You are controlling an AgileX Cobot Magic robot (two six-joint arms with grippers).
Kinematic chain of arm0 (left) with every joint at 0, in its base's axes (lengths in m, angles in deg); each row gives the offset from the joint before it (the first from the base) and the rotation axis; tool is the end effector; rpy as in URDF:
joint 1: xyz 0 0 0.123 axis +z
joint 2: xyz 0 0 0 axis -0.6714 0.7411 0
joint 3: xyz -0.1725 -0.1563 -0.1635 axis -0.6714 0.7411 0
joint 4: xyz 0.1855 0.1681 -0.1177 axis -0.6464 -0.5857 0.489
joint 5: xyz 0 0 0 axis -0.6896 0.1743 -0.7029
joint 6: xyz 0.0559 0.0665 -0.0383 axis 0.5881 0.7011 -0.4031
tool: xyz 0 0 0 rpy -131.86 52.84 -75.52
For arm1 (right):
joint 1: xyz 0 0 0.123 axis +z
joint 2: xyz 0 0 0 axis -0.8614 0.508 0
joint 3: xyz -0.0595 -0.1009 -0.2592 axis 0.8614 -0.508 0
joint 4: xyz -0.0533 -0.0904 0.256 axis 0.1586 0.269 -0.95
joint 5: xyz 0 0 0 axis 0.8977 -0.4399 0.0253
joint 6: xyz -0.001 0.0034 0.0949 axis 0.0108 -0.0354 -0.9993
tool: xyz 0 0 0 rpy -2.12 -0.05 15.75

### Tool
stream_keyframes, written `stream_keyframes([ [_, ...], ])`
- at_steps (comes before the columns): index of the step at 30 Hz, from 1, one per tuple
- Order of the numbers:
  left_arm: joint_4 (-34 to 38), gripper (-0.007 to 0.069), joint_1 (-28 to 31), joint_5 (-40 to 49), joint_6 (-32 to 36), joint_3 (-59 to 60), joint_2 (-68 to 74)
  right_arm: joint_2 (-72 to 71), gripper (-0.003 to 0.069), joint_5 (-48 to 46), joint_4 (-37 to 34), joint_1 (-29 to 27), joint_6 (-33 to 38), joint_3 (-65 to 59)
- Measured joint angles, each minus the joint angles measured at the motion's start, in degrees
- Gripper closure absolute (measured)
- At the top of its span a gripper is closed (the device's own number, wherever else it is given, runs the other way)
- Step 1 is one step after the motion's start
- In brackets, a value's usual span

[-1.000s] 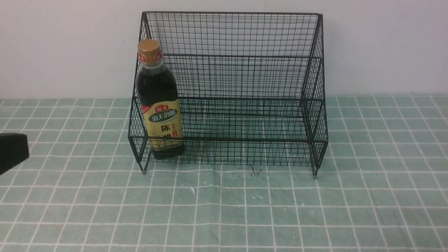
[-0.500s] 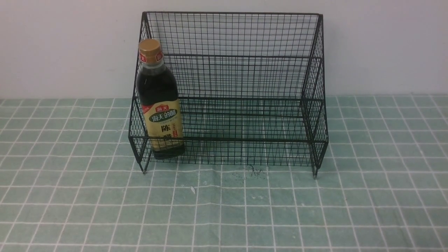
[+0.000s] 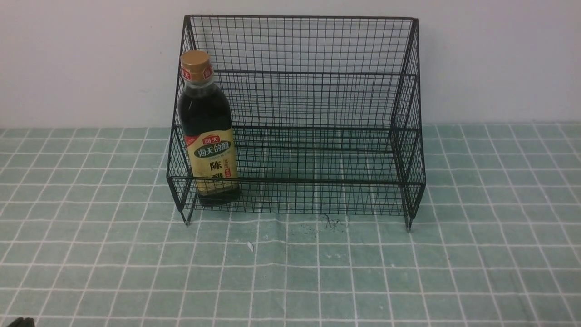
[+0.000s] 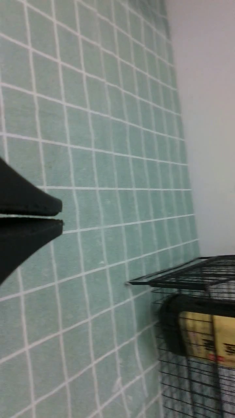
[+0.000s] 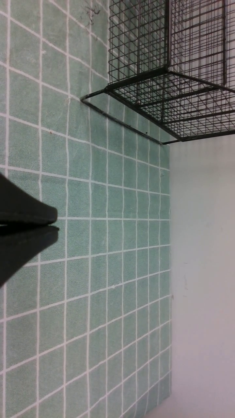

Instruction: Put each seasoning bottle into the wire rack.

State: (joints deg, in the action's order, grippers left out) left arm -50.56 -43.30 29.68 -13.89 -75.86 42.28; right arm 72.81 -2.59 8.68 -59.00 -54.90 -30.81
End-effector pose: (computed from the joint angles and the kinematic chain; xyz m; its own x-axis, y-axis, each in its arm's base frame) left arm 0.0824 -0.0035 0.1721 -0.2797 0.0739 -0.9572 0.0575 0.9965 0.0601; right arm 0.0817 -0.0019 0.1712 -0.3018 0.0507 -0.9520 0.0333 0.9985 0.0426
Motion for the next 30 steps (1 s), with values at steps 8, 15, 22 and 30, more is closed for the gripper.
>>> stream_keyframes([
  [8, 0.47, 0.0631, 0.0, 0.81, -0.05, 0.25, -0.02, 0.0, 0.0673, 0.0, 0.0, 0.0, 0.0, 0.0],
  [15, 0.53, 0.0631, 0.0, 0.94, -0.05, 0.25, -0.02, 0.0, 0.0673, 0.0, 0.0, 0.0, 0.0, 0.0],
  [22, 0.53, 0.0631, 0.0, 0.94, -0.05, 0.25, -0.02, 0.0, 0.0673, 0.0, 0.0, 0.0, 0.0, 0.0],
  [30, 0.53, 0.0631, 0.0, 0.94, -0.05, 0.25, -0.02, 0.0, 0.0673, 0.0, 0.0, 0.0, -0.44, 0.0],
])
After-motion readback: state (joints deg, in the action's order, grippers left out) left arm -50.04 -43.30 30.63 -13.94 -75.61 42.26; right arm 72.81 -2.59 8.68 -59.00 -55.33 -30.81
